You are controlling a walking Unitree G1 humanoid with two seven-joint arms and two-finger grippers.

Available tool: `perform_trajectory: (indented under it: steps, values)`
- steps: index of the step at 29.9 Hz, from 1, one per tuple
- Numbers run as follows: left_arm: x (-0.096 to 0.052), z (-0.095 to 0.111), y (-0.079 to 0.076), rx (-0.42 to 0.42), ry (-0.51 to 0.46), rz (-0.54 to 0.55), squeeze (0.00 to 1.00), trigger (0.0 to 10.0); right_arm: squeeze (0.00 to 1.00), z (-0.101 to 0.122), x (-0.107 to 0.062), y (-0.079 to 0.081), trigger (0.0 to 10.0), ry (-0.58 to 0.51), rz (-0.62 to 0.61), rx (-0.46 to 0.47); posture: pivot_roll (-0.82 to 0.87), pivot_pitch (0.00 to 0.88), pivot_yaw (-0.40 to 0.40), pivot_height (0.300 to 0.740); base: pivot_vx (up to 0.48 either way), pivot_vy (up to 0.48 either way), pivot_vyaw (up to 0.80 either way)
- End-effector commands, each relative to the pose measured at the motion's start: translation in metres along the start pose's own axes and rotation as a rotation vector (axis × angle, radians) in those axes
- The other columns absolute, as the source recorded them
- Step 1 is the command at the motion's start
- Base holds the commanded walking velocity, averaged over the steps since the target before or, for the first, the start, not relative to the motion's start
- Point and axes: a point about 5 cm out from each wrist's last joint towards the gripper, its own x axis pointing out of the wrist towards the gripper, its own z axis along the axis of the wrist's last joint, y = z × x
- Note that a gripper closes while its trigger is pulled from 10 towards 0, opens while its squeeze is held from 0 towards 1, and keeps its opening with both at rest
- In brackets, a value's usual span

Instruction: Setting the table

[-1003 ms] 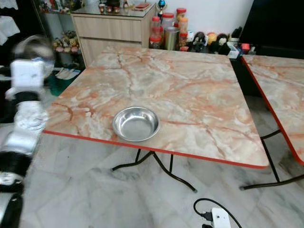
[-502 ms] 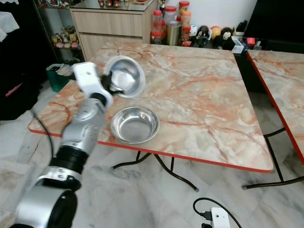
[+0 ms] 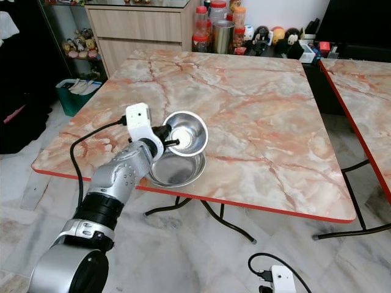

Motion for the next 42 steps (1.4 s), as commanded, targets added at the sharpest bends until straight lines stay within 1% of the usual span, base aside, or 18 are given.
perform_trajectory:
  steps: [1, 2, 4, 6, 14, 21, 28, 32, 33, 35, 42]
  values:
    - [-0.004, 0.001, -0.003, -0.046, 0.025, -0.007, 0.0, 10.0, 0.0, -0.001, -0.001, -0.002, 10.0, 0.002, -0.002, 0.005, 0.05, 0.058, -0.001, 0.74, 0.0, 0.0, 0.0]
    - [-0.007, -0.002, -0.005, -0.06, 0.06, -0.005, 0.0, 10.0, 0.0, -0.001, -0.001, -0.002, 10.0, 0.002, -0.001, 0.005, 0.05, 0.054, 0.002, 0.74, 0.0, 0.0, 0.0]
    - [-0.009, -0.003, -0.006, -0.072, 0.075, 0.0, 0.0, 10.0, 0.0, -0.001, -0.001, -0.002, 10.0, 0.0, -0.001, 0.009, 0.05, 0.054, 0.002, 0.74, 0.0, 0.0, 0.0]
    - [-0.012, -0.004, -0.003, -0.091, 0.087, 0.019, 0.0, 10.0, 0.0, -0.001, -0.001, -0.002, 10.0, 0.0, -0.003, 0.01, 0.05, 0.046, 0.003, 0.74, 0.0, 0.0, 0.0]
    - [-0.017, -0.008, 0.004, -0.07, 0.135, 0.054, 0.0, 10.0, 0.0, -0.002, -0.001, -0.001, 10.0, 0.003, 0.0, 0.009, 0.05, 0.035, 0.007, 0.74, 0.0, 0.0, 0.0]
    - [-0.018, -0.013, 0.008, -0.058, 0.174, 0.084, 0.0, 10.0, 0.0, -0.003, -0.001, -0.002, 10.0, 0.005, -0.001, 0.008, 0.05, 0.03, 0.006, 0.74, 0.0, 0.0, 0.0]
    - [-0.019, -0.016, 0.01, -0.066, 0.182, 0.108, 0.0, 10.0, 0.0, -0.004, -0.002, -0.002, 10.0, 0.005, -0.002, 0.008, 0.04, 0.037, 0.003, 0.74, 0.0, 0.0, 0.0]
    - [-0.019, -0.017, 0.013, -0.097, 0.174, 0.134, 0.0, 10.0, 0.0, -0.003, -0.002, -0.003, 10.0, 0.006, -0.002, 0.006, 0.04, 0.039, 0.002, 0.74, 0.0, 0.0, 0.0]
    - [-0.019, -0.017, 0.014, -0.116, 0.17, 0.147, 0.0, 10.0, 0.0, -0.003, -0.002, -0.003, 10.0, 0.006, -0.002, 0.005, 0.04, 0.043, -0.001, 0.74, 0.0, 0.0, 0.0]
    - [-0.018, -0.017, 0.015, -0.123, 0.168, 0.155, 0.0, 10.0, 0.0, -0.003, -0.002, -0.003, 10.0, 0.006, -0.002, 0.006, 0.04, 0.043, -0.001, 0.74, 0.0, 0.0, 0.0]
    - [-0.017, -0.016, 0.013, -0.132, 0.175, 0.15, 0.0, 10.0, 0.0, -0.002, -0.002, -0.003, 10.0, 0.004, -0.003, 0.006, 0.04, 0.047, -0.002, 0.74, 0.0, 0.0, 0.0]
